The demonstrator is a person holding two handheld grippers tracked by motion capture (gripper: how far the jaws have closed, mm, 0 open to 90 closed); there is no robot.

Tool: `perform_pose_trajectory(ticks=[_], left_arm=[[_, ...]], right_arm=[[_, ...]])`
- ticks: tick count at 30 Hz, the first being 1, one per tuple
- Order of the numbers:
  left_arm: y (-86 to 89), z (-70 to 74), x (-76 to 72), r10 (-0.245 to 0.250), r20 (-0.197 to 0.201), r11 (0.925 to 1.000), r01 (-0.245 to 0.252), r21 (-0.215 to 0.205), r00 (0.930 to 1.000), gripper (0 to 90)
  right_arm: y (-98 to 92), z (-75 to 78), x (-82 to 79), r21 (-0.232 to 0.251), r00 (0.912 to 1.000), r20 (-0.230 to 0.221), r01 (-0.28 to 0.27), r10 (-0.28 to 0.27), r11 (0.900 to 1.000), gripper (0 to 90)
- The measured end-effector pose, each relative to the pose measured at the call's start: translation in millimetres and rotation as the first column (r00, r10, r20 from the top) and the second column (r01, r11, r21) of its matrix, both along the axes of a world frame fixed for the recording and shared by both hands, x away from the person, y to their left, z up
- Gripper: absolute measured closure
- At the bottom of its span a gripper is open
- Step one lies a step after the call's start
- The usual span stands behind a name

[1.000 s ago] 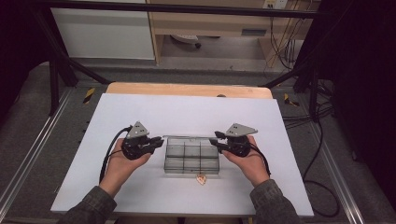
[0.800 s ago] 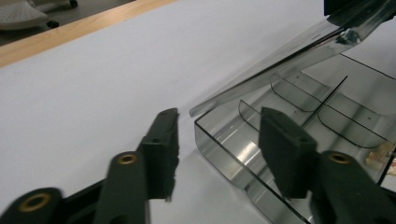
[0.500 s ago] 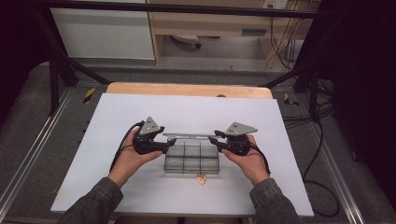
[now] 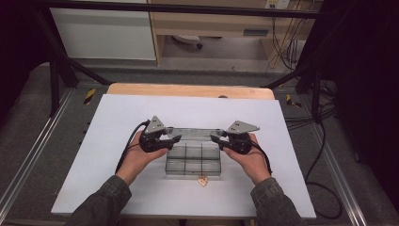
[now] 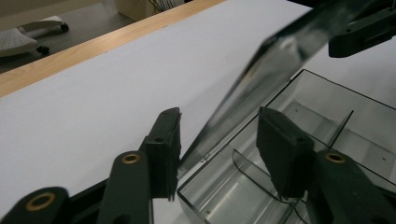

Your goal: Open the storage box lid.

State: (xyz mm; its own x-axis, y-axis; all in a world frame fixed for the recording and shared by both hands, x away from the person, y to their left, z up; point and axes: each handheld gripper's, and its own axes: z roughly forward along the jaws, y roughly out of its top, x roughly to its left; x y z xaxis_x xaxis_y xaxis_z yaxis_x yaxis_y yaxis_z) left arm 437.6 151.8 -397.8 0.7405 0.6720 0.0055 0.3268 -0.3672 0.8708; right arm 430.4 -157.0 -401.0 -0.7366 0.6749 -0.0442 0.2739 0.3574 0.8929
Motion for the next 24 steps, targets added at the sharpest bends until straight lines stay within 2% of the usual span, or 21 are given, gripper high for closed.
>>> perform_pose_trajectory(ticks=[4, 7, 24], left_arm=[[1.9, -0.2, 4.0, 0.014, -0.010, 0.9995, -0.014, -0.028, 0.9998, 56.1], [2.1, -0.1, 5.9, 0.017, -0.006, 0.9995, -0.017, -0.026, 0.9998, 57.4], [3.5, -3.2, 18.2, 0.055, -0.017, 0.9948, -0.056, -0.085, 0.9983, 60.3]], right_arm=[[-0.3, 0.1, 2.5, 0.011, 1.0000, 0.002, 0.009, -0.009, 1.000, 65.1], [-0.4, -0.1, 4.9, 0.023, 0.9999, 0.001, 0.017, -0.017, 1.000, 65.4], [-0.9, -5.8, 18.9, 0.088, 0.9982, 0.003, 0.059, -0.060, 0.994, 65.7]])
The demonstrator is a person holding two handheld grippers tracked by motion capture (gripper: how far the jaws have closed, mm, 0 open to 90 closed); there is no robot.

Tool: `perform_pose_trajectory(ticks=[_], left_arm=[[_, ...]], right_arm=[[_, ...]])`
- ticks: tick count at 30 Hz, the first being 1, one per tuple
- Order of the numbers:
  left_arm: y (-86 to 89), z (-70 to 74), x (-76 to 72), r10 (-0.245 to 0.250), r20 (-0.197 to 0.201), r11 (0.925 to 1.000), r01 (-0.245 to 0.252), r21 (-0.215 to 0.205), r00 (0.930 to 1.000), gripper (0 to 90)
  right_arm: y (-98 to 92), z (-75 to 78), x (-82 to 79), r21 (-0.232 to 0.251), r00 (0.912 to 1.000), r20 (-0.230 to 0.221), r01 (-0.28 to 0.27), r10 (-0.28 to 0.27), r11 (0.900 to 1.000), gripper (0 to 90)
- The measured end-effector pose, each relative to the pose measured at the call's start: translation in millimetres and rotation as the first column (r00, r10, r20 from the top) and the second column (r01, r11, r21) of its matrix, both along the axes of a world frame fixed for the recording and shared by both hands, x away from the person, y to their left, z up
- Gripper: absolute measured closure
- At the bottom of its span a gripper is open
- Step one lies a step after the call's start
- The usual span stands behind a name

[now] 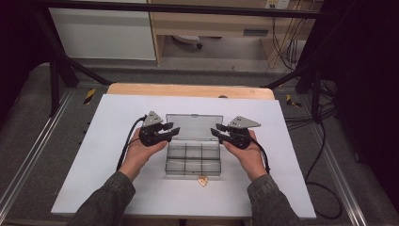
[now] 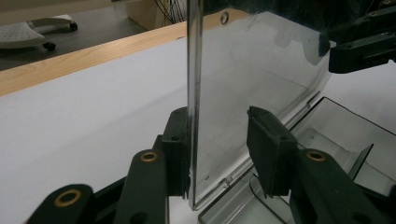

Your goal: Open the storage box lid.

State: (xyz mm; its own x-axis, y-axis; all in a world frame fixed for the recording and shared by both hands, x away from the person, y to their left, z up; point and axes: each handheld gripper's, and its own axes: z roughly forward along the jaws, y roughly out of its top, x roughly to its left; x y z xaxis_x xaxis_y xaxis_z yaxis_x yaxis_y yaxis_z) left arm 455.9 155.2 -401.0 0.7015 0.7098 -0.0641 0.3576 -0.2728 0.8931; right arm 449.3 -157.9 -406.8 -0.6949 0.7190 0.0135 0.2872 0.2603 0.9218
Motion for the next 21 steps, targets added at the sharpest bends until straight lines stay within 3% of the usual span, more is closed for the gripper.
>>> perform_pose_trajectory(ticks=[21], left_arm=[[1.8, -5.8, 9.7, 0.013, -0.017, 0.9976, -0.015, -0.067, 0.9998, 60.0]], right_arm=[[0.9, -6.0, 8.4, 0.069, 0.9997, -0.006, 0.026, -0.026, 0.997, 63.3]])
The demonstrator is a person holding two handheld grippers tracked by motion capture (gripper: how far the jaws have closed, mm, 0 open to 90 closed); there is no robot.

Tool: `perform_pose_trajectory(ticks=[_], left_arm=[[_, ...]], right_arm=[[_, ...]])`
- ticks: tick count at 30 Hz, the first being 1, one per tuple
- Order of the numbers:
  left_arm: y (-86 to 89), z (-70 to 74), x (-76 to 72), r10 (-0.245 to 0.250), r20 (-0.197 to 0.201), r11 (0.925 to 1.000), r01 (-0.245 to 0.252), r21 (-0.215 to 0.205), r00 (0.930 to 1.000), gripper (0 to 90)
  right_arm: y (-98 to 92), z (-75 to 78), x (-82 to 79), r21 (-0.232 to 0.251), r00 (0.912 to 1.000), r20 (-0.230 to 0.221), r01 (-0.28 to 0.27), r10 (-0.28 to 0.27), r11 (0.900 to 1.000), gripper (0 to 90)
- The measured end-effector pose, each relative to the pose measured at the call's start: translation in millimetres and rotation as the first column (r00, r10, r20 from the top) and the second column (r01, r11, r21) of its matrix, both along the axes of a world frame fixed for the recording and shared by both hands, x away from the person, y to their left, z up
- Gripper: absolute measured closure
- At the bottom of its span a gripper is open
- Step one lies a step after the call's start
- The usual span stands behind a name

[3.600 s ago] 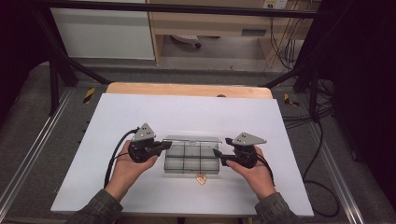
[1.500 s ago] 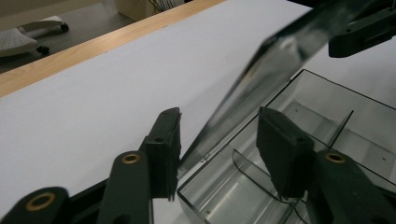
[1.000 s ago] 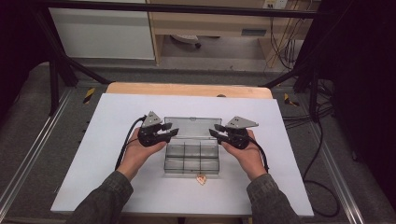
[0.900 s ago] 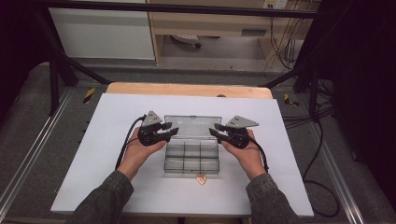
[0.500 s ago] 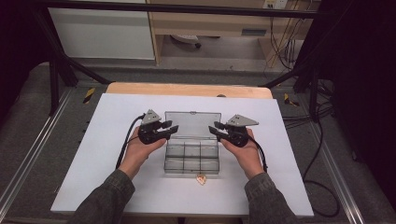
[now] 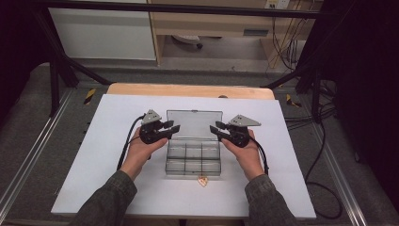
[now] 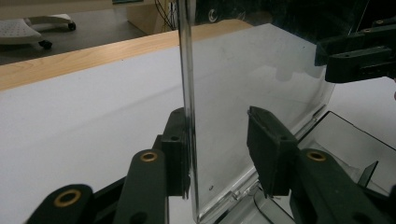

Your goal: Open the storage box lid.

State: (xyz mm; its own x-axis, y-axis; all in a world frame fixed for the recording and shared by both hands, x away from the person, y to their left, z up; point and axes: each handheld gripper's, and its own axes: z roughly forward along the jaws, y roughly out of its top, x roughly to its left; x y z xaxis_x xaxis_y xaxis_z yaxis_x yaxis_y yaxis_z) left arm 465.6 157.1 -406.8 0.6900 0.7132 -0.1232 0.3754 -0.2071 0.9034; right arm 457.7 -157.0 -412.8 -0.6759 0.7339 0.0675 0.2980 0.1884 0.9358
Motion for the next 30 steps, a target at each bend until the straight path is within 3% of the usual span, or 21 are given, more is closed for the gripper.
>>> perform_pose_trajectory(ticks=[19, 30], left_arm=[[-1.3, -4.2, 5.3, 0.028, 0.002, 0.9993, -0.028, -0.023, 0.9996, 58.9], [-0.8, -8.2, 10.1, 0.034, 0.002, 0.9985, -0.034, -0.044, 0.9994, 58.7]], right_arm=[[0.0, -5.5, 6.1, 0.047, 0.9997, -0.012, 0.021, -0.020, 0.999, 62.1], [0.6, -7.7, 8.8, 0.048, 0.9991, -0.024, 0.035, -0.034, 0.998, 60.2]])
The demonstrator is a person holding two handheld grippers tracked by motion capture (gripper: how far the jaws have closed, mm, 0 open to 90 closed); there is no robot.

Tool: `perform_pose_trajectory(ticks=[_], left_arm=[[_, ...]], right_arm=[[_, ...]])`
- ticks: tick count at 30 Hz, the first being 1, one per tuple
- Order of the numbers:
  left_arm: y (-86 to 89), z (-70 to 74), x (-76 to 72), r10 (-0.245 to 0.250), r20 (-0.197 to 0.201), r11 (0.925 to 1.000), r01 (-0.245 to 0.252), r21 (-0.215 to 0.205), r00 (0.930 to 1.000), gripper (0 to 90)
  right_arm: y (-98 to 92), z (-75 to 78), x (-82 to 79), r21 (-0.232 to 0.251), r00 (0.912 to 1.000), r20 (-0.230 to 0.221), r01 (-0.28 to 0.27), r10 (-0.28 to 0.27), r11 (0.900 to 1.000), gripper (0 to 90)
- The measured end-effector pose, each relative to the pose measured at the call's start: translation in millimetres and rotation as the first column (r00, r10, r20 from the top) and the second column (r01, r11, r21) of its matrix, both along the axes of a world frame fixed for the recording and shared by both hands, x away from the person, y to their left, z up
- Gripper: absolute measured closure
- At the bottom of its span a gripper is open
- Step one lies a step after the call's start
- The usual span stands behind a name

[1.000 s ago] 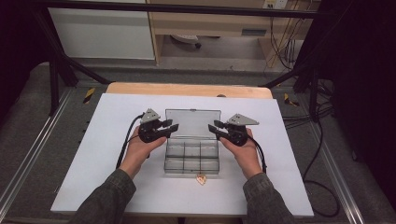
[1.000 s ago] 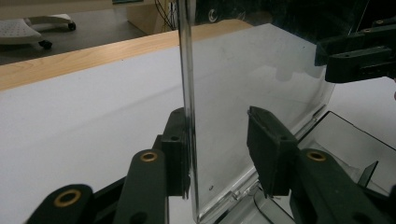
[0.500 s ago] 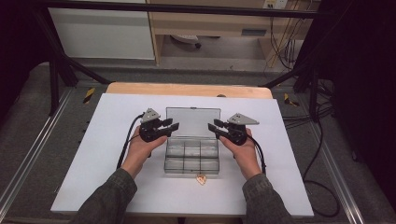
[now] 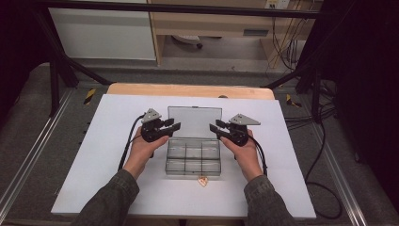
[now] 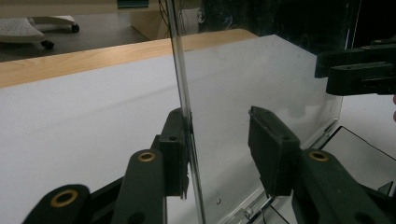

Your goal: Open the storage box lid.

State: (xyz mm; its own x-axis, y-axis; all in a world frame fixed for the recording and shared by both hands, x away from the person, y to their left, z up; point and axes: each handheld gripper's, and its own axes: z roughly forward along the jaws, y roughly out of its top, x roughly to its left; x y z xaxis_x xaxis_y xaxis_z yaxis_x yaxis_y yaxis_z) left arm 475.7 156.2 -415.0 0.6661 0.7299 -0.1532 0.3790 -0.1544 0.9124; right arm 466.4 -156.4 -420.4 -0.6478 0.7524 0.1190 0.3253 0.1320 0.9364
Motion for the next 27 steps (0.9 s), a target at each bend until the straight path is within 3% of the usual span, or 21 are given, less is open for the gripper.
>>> perform_pose_trajectory(ticks=[27], left_arm=[[-1.5, -13.1, 10.7, 0.016, -0.005, 0.9997, -0.016, -0.018, 0.9999, 52.5]], right_arm=[[1.6, -12.6, 10.2, 0.007, 0.9983, -0.057, 0.015, -0.014, 1.000, 52.6]])
